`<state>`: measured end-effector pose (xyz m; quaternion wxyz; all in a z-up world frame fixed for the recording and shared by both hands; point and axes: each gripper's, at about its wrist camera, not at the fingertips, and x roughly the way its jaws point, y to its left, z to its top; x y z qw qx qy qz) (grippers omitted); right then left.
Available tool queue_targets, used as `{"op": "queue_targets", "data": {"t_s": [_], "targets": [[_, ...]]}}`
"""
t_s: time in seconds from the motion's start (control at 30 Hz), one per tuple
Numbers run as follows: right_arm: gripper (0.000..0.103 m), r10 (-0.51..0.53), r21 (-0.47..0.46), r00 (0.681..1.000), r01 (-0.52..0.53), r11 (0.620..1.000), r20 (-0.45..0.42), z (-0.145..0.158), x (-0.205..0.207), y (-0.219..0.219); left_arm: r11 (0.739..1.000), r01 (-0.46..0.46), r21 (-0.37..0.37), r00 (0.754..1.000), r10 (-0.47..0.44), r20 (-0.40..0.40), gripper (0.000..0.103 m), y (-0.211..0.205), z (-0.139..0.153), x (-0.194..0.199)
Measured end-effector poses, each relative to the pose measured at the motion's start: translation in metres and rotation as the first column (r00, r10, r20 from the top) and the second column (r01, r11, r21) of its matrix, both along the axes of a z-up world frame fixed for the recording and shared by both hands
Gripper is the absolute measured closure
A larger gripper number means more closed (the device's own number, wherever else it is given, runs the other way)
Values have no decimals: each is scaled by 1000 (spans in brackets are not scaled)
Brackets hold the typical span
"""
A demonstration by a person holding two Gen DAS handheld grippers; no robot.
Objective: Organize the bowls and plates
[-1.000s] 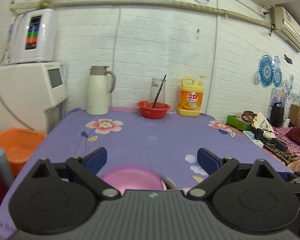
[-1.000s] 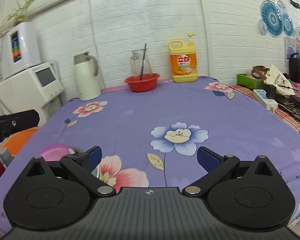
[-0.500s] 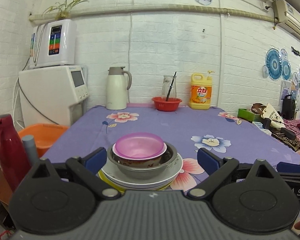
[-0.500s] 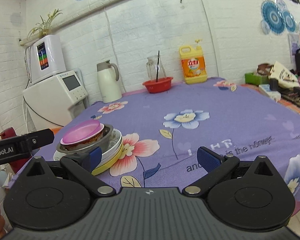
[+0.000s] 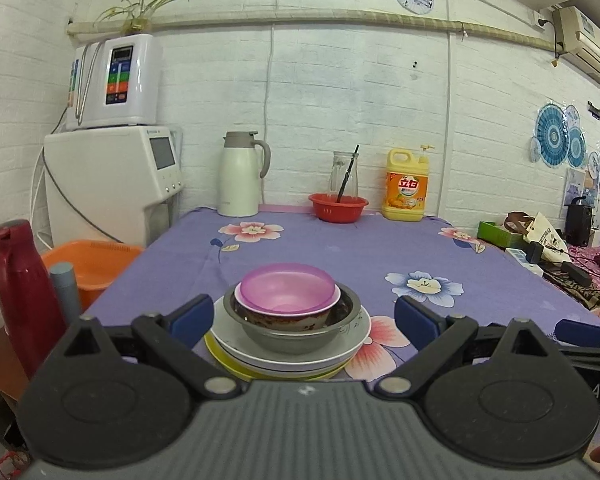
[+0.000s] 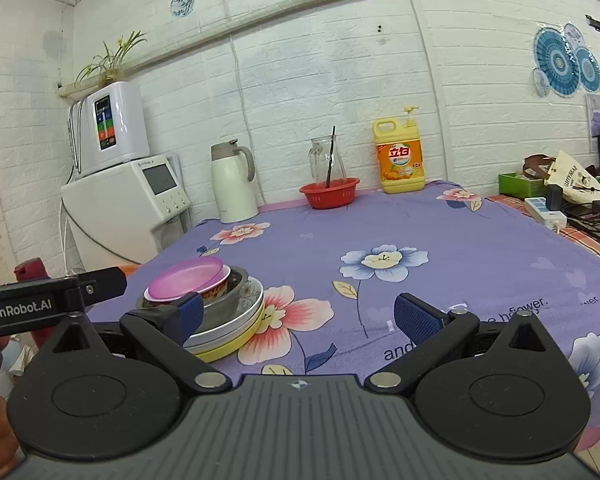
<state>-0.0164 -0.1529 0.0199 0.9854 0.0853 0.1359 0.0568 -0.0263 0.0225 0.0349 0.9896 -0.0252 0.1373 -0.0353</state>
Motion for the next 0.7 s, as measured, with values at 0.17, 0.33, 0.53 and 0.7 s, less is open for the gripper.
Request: {"op": "queue_targets", "data": {"t_s": [0.17, 0.33, 0.53, 0.7], "targets": [[0, 10, -1, 1000, -10, 1000, 3, 2, -1, 2, 1000, 3, -18, 1000, -3, -5, 7, 3, 2, 2], [0, 5, -6, 1000, -5, 1000, 21, 6, -4, 3, 999, -15, -40, 1000, 15, -8, 7, 11, 2, 4], [0, 19, -16, 1000, -18, 1000, 12, 3, -3, 8, 999, -1, -54, 1000, 1, -2, 7, 15, -4, 5], [0, 11, -13, 1000, -11, 1000, 5, -4, -5, 6, 999, 26, -23, 1000, -26, 14, 7, 8, -10, 1]]}}
